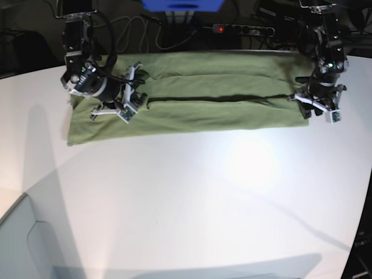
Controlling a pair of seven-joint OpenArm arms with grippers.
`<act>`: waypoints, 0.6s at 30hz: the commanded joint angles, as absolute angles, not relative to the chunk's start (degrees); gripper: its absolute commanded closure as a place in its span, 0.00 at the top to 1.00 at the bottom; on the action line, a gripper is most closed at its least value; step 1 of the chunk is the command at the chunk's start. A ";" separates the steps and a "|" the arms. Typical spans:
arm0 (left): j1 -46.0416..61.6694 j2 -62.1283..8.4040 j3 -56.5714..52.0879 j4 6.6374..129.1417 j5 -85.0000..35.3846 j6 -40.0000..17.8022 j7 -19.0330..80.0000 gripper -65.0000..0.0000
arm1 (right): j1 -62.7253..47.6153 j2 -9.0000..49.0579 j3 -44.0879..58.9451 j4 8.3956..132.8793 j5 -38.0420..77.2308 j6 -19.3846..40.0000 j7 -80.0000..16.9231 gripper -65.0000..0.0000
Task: Fold the T-shirt properly
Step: 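Regrip the strip end with the left gripper, adjusting its pinch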
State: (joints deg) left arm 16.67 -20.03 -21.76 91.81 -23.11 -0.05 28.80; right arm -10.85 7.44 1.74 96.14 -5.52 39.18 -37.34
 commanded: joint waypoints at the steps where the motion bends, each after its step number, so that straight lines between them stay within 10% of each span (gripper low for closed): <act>1: 16.22 -20.88 -22.02 92.70 -23.52 -0.13 27.47 0.39 | -10.42 7.60 1.89 97.10 -4.62 40.00 -36.26 0.00; 18: 14.02 -20.18 -21.49 89.01 -23.69 -0.13 27.47 0.42 | -10.24 7.52 1.89 97.10 -4.62 40.00 -36.18 0.00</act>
State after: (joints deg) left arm 14.41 -19.33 -21.19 88.16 -23.44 -0.08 28.62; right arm -10.85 7.29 1.74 96.14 -5.52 39.20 -37.32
